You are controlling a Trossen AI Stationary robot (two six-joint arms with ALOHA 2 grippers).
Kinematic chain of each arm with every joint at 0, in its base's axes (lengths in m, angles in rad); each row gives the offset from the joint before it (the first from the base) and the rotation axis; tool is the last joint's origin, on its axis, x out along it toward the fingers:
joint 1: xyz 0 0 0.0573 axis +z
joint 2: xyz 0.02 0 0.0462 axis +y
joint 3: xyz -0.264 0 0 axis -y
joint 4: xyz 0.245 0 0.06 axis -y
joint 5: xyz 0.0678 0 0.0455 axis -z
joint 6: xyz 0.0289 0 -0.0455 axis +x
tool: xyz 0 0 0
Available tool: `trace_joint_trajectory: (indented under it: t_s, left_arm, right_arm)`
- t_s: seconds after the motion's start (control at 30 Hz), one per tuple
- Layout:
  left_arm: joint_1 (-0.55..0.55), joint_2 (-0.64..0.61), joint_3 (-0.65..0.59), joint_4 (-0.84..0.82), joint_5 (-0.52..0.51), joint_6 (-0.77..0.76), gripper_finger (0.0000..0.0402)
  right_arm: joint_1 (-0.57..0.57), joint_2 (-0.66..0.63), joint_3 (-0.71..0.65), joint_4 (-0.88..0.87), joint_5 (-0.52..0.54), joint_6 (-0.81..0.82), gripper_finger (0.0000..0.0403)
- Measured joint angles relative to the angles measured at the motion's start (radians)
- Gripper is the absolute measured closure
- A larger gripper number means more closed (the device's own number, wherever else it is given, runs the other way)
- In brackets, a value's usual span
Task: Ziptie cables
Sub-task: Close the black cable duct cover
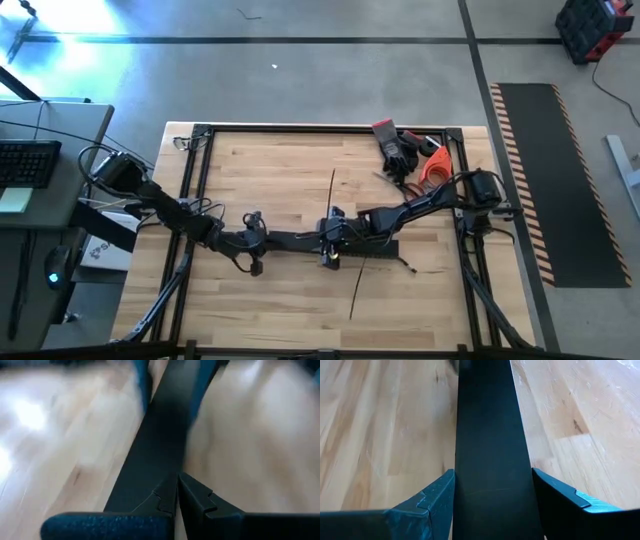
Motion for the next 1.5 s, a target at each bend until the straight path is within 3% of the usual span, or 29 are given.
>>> trace_joint_trajectory:
  t_s: [0.1,0.23,0.53,0.73,0.97,1.13,1.23,1.33,1.5]
  left_arm:
    - [0.025,-0.009,0.017,0.097,0.032,0.041,0.0402]
    - [0.099,0.020,0.032,0.101,0.113,0.055,0.0402]
    - [0.201,0.216,0.124,0.156,0.289,0.116,0.0402]
    - [0.215,0.297,0.149,0.180,0.303,0.081,0.0402]
    - [0.215,0.300,0.149,0.163,0.301,0.063,0.0402]
    - [0.215,0.302,0.149,0.160,0.304,0.061,0.0402]
    - [0.215,0.302,0.149,0.160,0.304,0.052,0.0402]
    - [0.215,0.302,0.148,0.161,0.305,0.046,0.0402]
    - [0.215,0.303,0.148,0.162,0.306,0.045,0.0402]
  right_arm:
    - [-0.002,0.001,0.000,0.001,0.002,-0.002,0.0194]
    - [-0.001,0.001,0.000,-0.001,0.005,-0.008,0.0194]
    - [-0.001,0.002,-0.001,-0.003,0.004,-0.015,0.0194]
    - [0.002,0.002,-0.003,-0.007,0.006,-0.019,0.0194]
    - [0.005,0.003,-0.003,-0.005,0.008,-0.028,0.0193]
    - [0.009,-0.040,-0.007,-0.038,0.044,-0.041,0.0081]
    - [0.018,-0.102,-0.007,-0.084,0.102,-0.071,0.0035]
    - [0.034,-0.164,-0.006,-0.160,0.157,-0.083,0.0022]
    - [0.058,-0.208,-0.004,-0.339,0.138,-0.066,0.0031]
